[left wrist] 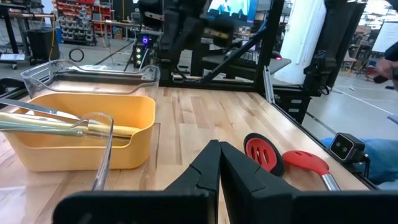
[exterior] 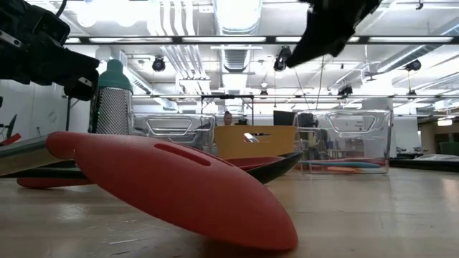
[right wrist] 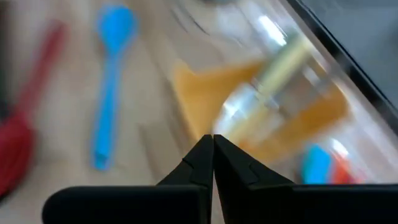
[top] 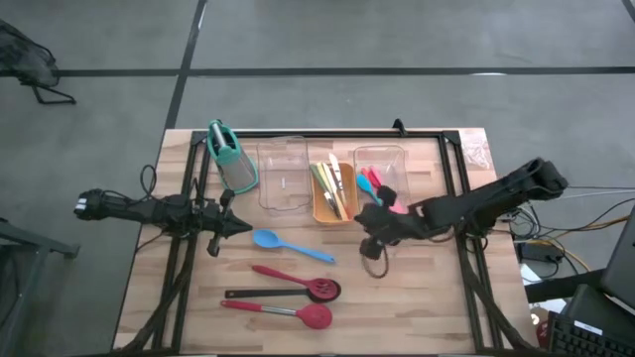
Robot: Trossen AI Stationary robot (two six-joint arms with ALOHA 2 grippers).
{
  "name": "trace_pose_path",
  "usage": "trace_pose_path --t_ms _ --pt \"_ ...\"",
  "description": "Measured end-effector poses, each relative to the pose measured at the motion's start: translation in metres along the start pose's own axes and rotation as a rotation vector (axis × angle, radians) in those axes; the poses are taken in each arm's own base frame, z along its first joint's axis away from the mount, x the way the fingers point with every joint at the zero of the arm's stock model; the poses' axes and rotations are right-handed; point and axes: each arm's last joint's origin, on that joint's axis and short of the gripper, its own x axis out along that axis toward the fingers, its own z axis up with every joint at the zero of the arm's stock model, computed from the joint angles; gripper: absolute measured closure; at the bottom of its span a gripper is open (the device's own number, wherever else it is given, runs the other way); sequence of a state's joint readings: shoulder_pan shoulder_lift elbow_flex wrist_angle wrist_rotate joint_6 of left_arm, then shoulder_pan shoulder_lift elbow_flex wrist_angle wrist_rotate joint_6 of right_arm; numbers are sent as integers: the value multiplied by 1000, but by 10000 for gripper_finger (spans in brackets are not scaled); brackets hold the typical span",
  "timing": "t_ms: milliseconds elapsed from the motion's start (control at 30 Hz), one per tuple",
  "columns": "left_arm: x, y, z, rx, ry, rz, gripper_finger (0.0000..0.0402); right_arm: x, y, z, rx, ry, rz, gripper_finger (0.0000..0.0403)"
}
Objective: Pick & Place Kitchen Items
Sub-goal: Put the blue serving spoon into the left transparent bin
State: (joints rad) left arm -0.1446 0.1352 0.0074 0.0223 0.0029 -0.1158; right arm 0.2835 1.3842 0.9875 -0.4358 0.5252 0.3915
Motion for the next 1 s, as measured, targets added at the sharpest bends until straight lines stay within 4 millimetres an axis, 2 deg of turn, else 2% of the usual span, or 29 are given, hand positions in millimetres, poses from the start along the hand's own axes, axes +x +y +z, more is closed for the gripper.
trace_pose_path --t_ms 200,433,700,867,1000 --pt "0 0 0 0 0 0 390 -22 -21 -19 -63 -197 172 395" --pt "0 0 0 0 0 0 390 -59 -56 -40 11 -330 224 394" --pt "0 0 0 0 1 0 390 -93 -78 -63 -9 -486 444 395" --pt "0 0 0 0 1 0 390 -97 -85 -86 -42 -515 580 394" --pt "0 0 0 0 0 0 390 -92 -90 -106 -69 -546 573 395"
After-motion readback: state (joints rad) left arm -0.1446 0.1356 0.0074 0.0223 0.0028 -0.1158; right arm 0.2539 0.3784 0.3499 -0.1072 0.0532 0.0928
